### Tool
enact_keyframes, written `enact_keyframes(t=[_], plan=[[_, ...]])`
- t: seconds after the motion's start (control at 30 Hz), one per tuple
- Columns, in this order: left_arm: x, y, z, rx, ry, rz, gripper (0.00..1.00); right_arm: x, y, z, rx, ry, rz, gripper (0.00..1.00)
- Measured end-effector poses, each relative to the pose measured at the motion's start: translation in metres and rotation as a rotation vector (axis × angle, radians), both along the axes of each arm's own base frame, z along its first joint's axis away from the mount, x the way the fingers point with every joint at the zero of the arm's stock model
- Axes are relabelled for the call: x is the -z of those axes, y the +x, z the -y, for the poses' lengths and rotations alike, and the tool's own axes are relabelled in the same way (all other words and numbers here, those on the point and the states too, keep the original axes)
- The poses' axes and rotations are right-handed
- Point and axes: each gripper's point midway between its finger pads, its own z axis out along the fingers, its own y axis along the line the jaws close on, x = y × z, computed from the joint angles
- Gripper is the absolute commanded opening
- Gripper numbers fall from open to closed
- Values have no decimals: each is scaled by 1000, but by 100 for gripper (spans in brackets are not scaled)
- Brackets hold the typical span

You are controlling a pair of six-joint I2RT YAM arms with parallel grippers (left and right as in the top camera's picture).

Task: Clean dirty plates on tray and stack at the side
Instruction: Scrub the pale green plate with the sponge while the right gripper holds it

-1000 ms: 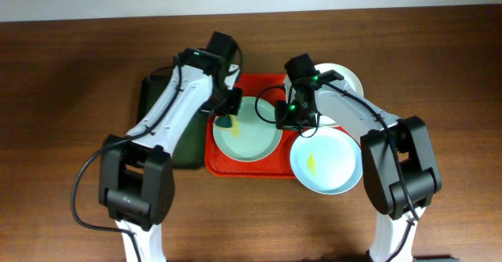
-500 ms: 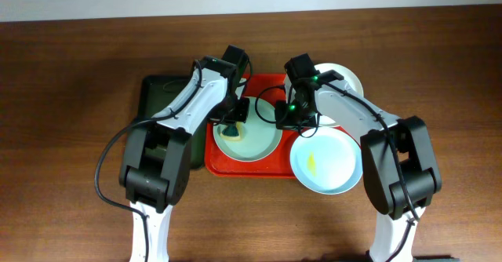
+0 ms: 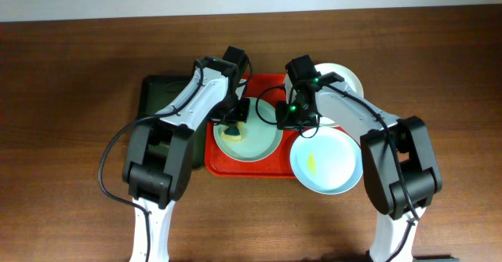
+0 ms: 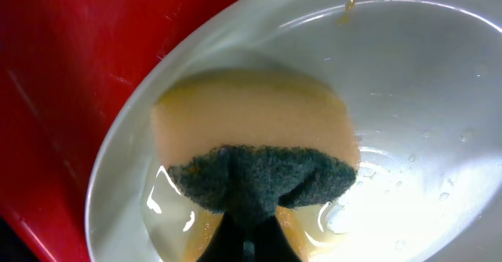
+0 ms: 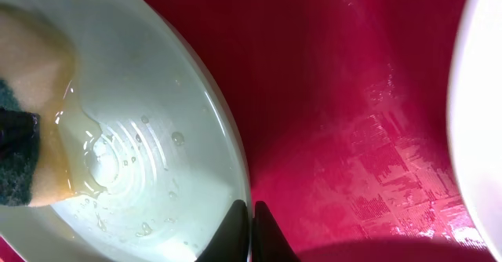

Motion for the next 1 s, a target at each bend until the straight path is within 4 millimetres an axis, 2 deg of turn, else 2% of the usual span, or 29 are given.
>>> enact_keyframes(t=[0.6,0.67,0.77,0.87,0.93,1.0], plan=[[0,1,3,-1,-32,-6,0,10,0,-3,-46,25,41,4],[0,2,11,10,-107,-19,0,10,0,-3,-46,25,42,4],[-4,0,38,49,-289,-53,0,10,0,-3,-46,24,42,4],[-17,3,51,64,-408,-69,0,10,0,-3,-48,24,42,4],[-26,13,45,52,-419,-47,0,10,0,-3,-48,24,41,4],[-30,15,23,17,-326,-30,0,10,0,-3,-48,24,41,4]])
